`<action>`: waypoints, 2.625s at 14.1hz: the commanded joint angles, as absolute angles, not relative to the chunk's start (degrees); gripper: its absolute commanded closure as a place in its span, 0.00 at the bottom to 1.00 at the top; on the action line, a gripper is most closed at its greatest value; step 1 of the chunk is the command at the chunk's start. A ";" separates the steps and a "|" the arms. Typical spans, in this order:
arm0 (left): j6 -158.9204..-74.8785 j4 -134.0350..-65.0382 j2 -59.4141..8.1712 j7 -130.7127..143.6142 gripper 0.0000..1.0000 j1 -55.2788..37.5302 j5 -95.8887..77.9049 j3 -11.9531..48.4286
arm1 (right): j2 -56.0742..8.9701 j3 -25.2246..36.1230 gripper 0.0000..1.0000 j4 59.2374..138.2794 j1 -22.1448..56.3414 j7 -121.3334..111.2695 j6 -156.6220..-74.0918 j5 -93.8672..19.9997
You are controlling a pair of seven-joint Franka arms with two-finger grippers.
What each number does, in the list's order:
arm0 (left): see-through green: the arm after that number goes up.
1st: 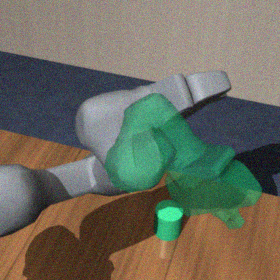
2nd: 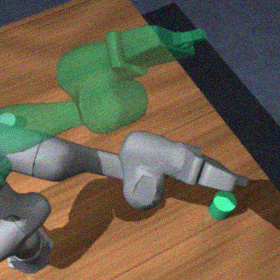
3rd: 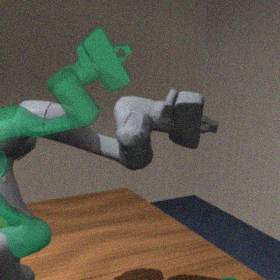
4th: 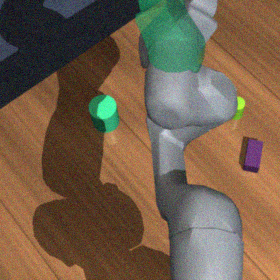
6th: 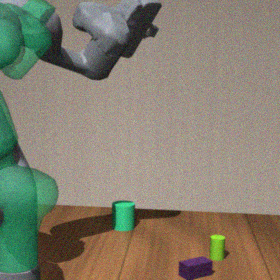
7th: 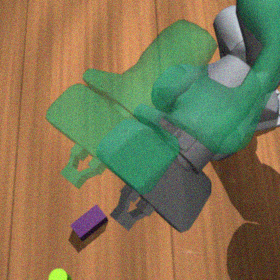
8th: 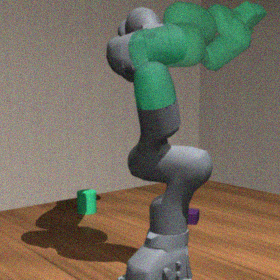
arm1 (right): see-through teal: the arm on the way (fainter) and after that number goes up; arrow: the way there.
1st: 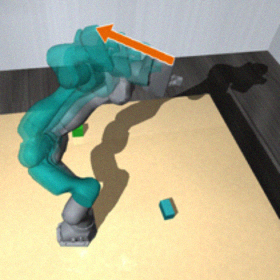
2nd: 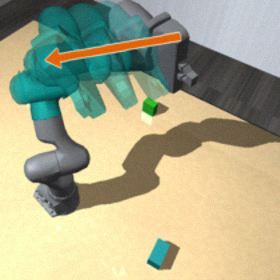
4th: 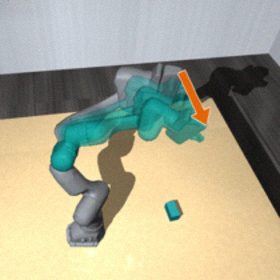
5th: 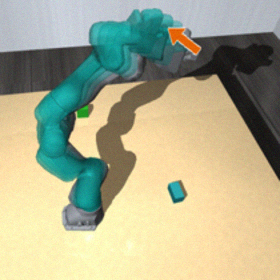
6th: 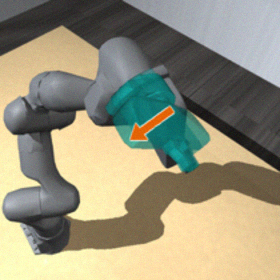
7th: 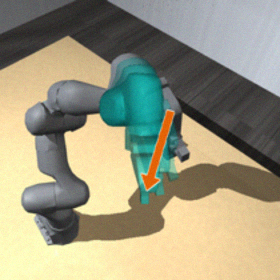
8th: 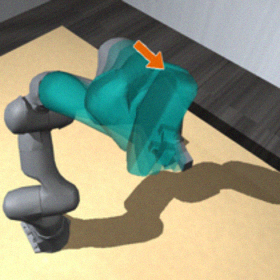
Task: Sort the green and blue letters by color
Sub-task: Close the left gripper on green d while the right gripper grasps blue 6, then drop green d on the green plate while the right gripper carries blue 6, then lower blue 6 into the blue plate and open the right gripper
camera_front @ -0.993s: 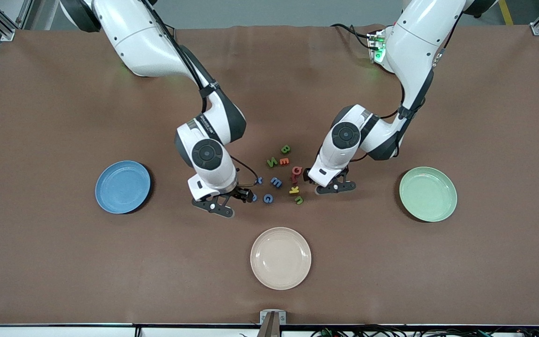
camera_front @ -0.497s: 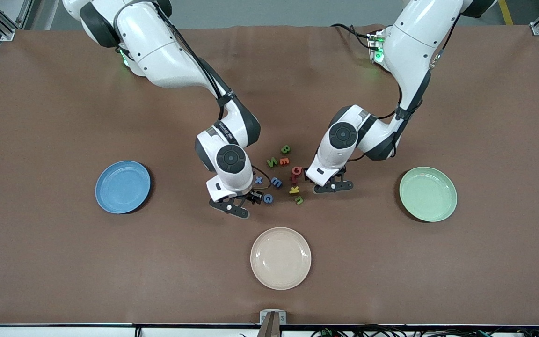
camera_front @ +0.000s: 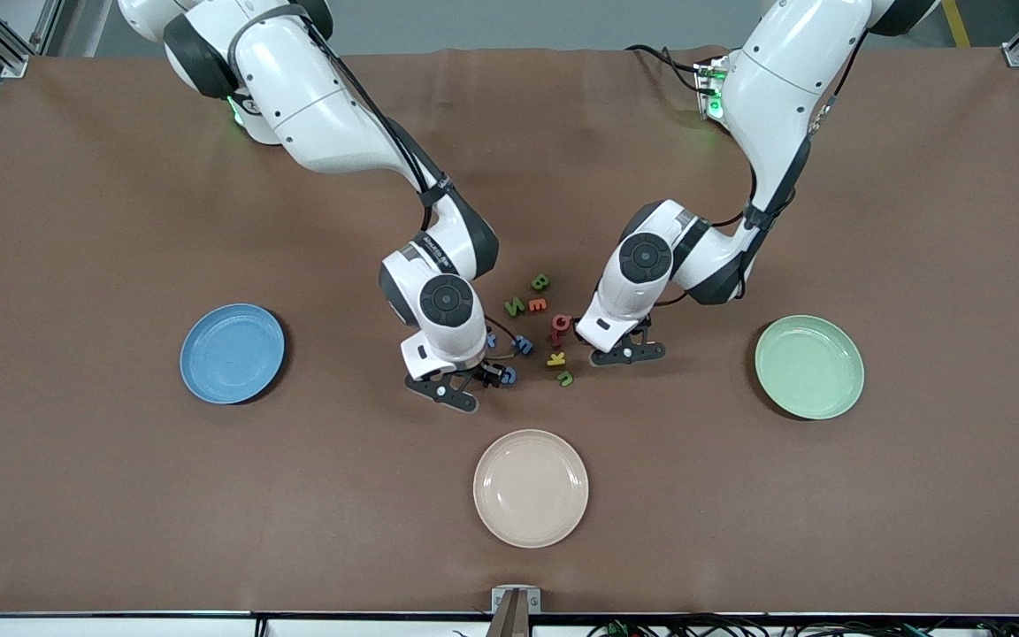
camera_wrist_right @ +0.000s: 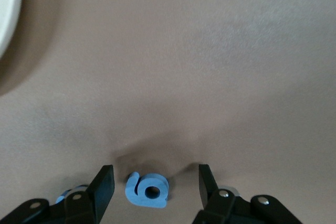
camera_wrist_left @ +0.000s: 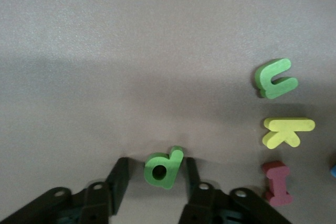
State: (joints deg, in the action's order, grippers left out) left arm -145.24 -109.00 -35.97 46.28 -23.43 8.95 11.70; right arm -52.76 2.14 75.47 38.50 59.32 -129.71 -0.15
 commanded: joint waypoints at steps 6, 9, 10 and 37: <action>-145.64 -107.75 -36.74 47.64 0.80 -23.73 10.11 11.43 | -53.70 2.55 0.29 73.65 40.17 61.35 -128.50 0.79; -144.85 -108.72 -34.90 47.20 0.83 -22.42 10.11 11.51 | -53.70 2.64 0.34 73.83 40.17 61.17 -128.67 0.97; -143.45 -109.07 -34.02 47.02 0.84 -21.72 10.11 11.51 | -53.70 2.64 0.34 73.92 40.08 61.17 -128.67 0.97; -139.92 -122.78 -22.59 8.97 0.77 10.28 10.19 11.87 | -20.85 4.22 1.00 111.94 16.72 12.70 -131.90 0.79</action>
